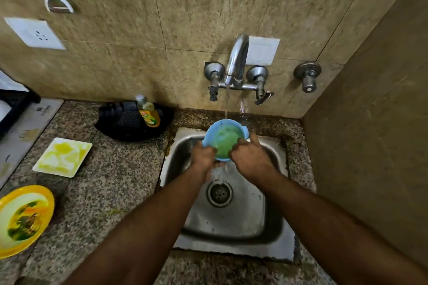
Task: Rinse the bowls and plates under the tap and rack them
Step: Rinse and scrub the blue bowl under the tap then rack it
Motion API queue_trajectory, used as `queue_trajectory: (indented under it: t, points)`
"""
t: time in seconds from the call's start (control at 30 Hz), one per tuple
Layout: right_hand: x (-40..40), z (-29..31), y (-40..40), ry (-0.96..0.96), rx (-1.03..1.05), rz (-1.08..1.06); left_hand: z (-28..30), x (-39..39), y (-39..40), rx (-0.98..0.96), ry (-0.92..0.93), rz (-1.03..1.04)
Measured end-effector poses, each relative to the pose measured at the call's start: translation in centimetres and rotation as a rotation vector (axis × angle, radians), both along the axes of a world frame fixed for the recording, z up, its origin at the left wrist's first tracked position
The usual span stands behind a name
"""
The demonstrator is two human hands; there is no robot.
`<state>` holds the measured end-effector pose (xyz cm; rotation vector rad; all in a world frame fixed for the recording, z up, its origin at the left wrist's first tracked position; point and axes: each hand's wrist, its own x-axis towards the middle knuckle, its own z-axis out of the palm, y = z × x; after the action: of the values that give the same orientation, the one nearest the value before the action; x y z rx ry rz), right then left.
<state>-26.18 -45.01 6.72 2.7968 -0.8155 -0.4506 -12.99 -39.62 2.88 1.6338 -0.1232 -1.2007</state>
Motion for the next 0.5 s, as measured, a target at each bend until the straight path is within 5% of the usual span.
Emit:
queue_trajectory:
  t: [0.13, 0.33, 0.5]
  points:
    - [-1.5, -3.3, 0.4, -0.228, 0.222, -0.186, 0.5, 1.9, 0.7, -0.063, -0.022, -0.167]
    - [1.1, -3.9, 0.6, -0.994, 1.185, -0.704, 0.4, 3.8, 0.5, -0.056, -0.068, -0.279]
    - [2.3, -3.5, -0.5, -1.319, 1.558, -1.023, 0.1, 3.0, 0.8, -0.052, -0.122, -0.291]
